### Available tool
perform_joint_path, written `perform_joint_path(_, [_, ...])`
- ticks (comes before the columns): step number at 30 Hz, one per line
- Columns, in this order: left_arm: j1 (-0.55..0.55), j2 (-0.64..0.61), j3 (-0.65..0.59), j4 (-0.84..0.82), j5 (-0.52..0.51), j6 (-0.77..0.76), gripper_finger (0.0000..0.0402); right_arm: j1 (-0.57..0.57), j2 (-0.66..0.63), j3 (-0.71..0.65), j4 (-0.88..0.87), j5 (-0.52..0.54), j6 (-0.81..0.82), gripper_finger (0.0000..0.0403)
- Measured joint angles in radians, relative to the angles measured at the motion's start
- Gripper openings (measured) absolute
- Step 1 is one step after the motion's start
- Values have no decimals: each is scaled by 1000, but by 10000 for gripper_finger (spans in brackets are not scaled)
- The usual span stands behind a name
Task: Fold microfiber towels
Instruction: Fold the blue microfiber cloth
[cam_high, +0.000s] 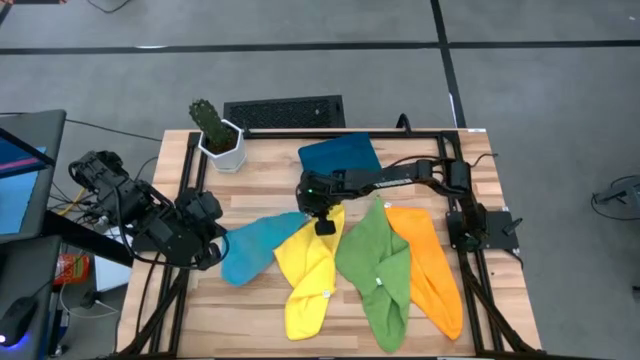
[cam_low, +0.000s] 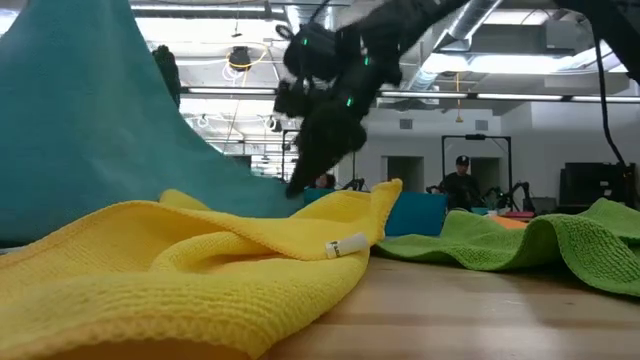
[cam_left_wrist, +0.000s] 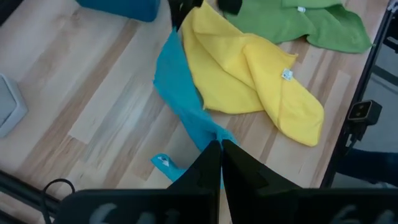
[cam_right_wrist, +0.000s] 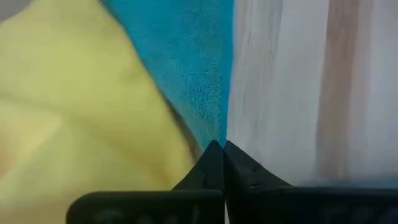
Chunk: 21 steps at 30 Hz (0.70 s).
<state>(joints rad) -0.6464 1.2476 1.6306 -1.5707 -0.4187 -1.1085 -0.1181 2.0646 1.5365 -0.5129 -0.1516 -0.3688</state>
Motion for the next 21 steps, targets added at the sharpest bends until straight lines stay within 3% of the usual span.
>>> perform_joint_path(5, [15,0,0,0,-44,-7,0,-1,-144,62,-147,8,-22,7])
perform_joint_path(12, [39,35,-1,53,-218,-20,0,1,-415,61,-315,200,66,6])
perform_joint_path(21, [68,122,3,376,-124,72,0,120,-651,61,-518,326,314,6])
